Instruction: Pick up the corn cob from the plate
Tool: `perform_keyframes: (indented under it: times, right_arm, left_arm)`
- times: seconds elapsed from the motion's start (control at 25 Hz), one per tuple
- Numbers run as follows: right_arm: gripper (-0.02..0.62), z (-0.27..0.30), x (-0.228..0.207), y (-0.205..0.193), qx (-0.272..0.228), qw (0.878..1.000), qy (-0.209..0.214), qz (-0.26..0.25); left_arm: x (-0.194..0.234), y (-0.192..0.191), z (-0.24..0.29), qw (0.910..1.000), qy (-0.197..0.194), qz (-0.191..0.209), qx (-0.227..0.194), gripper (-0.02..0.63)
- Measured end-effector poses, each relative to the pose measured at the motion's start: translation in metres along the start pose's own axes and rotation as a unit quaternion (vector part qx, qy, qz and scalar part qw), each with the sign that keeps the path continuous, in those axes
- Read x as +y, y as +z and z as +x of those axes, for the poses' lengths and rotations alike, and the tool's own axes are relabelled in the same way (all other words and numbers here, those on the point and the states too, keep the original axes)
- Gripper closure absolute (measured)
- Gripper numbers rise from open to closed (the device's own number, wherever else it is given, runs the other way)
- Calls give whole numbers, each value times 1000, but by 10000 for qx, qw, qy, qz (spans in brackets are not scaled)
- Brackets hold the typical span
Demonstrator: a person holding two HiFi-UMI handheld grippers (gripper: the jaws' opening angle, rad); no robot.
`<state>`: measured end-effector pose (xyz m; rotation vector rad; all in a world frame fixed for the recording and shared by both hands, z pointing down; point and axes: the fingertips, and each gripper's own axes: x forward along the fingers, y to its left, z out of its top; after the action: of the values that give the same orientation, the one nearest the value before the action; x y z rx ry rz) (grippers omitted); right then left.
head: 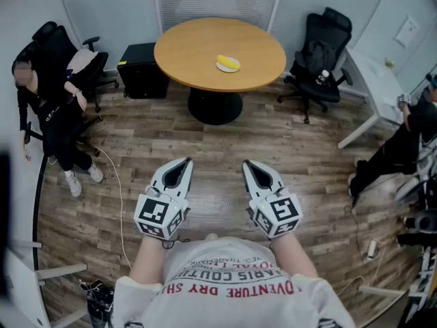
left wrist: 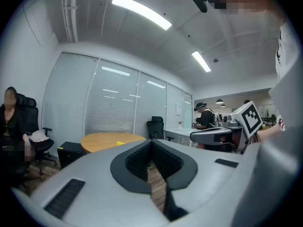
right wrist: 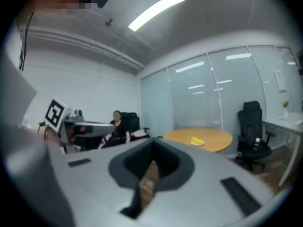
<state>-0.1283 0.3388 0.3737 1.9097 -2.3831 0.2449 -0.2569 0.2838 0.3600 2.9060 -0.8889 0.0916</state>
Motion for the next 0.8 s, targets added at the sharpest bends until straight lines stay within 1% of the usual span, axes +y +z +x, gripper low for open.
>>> perform_keyframes:
  times: [0.16, 0.4, 0.48, 0.64, 0.8]
  right_arm:
    - [571, 3, -8, 1, -24, 9998, -101, 177]
    - [571, 11, -8, -5, 124, 9997, -193, 93]
    - [571, 12, -7, -6, 101, 9997, -201, 99]
    - [571, 20, -2, -6, 78, 9996, -259, -46]
    - [571, 26, -2, -8, 186, 9995, -247, -18]
  left_arm:
    - [4, -1, 7, 10000, -31, 48, 64, 571]
    - [11, -6, 12, 9999, -91, -27, 117, 571]
    - [11, -8, 13, 9998, -121, -43, 126, 571]
    - [18, -10, 12, 9997, -156, -94, 143, 571]
    - [25, -16, 13, 9995, -95, -199, 218, 571]
